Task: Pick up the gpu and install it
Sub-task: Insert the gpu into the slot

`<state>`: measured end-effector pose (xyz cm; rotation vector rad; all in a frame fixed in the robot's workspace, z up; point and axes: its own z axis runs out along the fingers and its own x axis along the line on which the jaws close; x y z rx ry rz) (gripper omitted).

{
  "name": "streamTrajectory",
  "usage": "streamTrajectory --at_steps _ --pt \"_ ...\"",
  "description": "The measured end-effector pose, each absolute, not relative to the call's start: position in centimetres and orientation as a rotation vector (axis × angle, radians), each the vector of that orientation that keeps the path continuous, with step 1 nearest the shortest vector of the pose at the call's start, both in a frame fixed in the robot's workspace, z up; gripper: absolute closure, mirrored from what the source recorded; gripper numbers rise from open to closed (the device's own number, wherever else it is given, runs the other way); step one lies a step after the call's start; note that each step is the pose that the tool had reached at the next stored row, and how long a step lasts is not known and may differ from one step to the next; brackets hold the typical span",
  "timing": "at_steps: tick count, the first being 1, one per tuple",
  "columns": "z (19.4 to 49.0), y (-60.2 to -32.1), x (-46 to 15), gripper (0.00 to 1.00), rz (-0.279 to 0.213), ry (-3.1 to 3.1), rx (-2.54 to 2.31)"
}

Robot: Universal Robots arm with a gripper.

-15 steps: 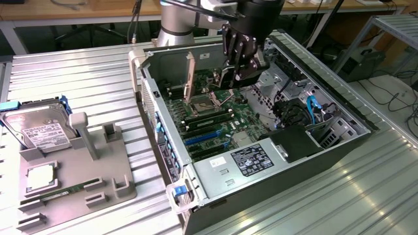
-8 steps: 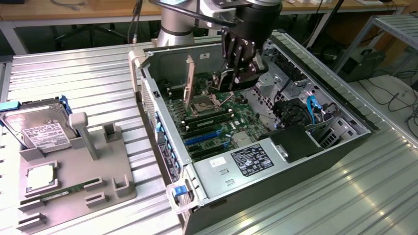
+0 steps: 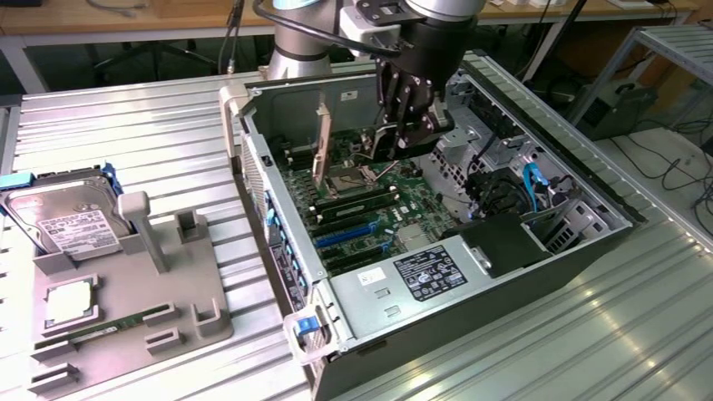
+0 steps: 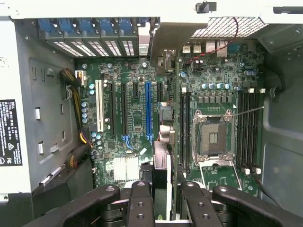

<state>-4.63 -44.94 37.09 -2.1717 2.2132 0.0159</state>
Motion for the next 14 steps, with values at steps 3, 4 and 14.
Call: streamTrajectory --at_steps 3,4,14 --pt "37.02 -44.94 -4.62 0.73 0.014 2.214 -2.173" --pt "36.99 -44.95 -4.62 0.73 0.012 2.215 -2.174" --pt "36.61 -44.94 -4.63 0.73 0.01 2.173 -2.22"
